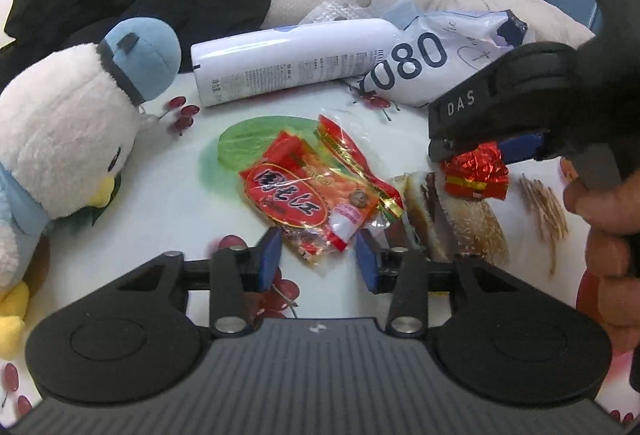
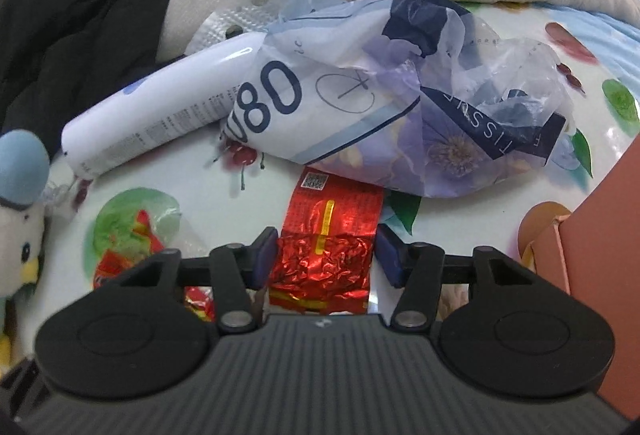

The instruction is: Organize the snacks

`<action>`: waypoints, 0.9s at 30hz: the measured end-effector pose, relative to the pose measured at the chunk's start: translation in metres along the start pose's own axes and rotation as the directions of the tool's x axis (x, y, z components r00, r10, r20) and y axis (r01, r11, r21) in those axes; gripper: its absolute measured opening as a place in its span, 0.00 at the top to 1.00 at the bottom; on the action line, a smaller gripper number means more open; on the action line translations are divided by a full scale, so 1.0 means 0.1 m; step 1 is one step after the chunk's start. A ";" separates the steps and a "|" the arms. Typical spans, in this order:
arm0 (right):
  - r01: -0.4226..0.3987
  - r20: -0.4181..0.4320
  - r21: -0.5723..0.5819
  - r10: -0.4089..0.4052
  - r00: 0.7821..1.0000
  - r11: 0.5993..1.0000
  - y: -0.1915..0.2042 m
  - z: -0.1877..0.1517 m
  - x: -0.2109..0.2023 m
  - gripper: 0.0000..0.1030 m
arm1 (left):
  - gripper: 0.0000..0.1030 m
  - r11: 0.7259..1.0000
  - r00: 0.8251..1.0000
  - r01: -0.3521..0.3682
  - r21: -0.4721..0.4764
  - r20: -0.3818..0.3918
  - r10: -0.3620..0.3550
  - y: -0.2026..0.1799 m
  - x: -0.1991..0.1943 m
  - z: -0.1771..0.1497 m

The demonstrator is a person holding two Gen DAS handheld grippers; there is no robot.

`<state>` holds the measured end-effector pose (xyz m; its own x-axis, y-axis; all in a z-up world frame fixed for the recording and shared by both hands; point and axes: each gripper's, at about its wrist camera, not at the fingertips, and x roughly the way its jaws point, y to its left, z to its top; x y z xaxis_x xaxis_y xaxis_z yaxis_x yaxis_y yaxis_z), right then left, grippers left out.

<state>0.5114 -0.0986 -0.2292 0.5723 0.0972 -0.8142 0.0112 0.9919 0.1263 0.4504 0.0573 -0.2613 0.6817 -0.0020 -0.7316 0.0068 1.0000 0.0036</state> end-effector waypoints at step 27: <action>-0.085 -0.049 -0.178 0.077 0.996 0.980 -0.09 -1.44 -1.31 0.47 | 0.66 0.974 0.997 -0.003 -0.226 -0.080 -0.015 0.19 -1.67 -1.21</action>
<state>0.3178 -0.1091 -0.2052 0.5309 0.1775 -0.8287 -0.1839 0.9786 0.0918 0.2478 0.0777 -0.2214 0.6210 -0.0166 -0.7837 -0.1608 0.9758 -0.1481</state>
